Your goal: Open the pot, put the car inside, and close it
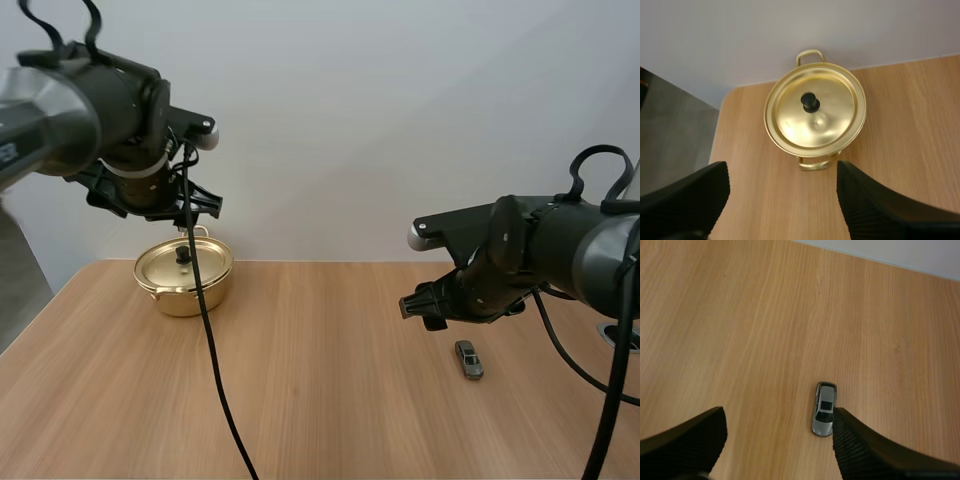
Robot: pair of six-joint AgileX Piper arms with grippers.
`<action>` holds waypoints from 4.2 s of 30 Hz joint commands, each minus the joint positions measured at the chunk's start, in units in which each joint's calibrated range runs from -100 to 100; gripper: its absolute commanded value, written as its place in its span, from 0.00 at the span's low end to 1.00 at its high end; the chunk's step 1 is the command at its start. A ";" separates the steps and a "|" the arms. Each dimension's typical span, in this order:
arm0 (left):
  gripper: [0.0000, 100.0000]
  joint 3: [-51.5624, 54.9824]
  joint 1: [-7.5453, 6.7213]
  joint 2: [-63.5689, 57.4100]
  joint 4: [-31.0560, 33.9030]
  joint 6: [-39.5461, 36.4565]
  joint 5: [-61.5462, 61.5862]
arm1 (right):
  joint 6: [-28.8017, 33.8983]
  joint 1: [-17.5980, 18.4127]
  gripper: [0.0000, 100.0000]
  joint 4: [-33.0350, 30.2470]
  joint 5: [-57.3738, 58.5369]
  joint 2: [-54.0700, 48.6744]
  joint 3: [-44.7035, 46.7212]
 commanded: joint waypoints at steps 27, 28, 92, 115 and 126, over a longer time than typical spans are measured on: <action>1.00 -7.47 0.08 31.98 12.77 -8.78 -30.14 | 1.86 -0.03 1.00 -5.43 8.28 -0.02 -0.04; 1.00 -8.04 0.08 32.53 12.77 -8.78 -29.99 | 1.86 -0.03 1.00 -5.43 8.28 -0.02 -0.04; 0.00 -23.02 3.00 1.36 -12.00 7.06 -5.02 | 18.30 -3.58 1.00 -12.56 -10.34 18.71 0.55; 0.00 -23.02 3.00 -2.36 -12.43 9.36 2.33 | 18.21 -3.58 1.00 -20.99 -25.53 35.73 0.23; 0.00 -23.02 3.00 -9.08 -12.43 11.16 3.04 | 21.30 -3.58 0.00 -21.99 -26.16 37.83 0.12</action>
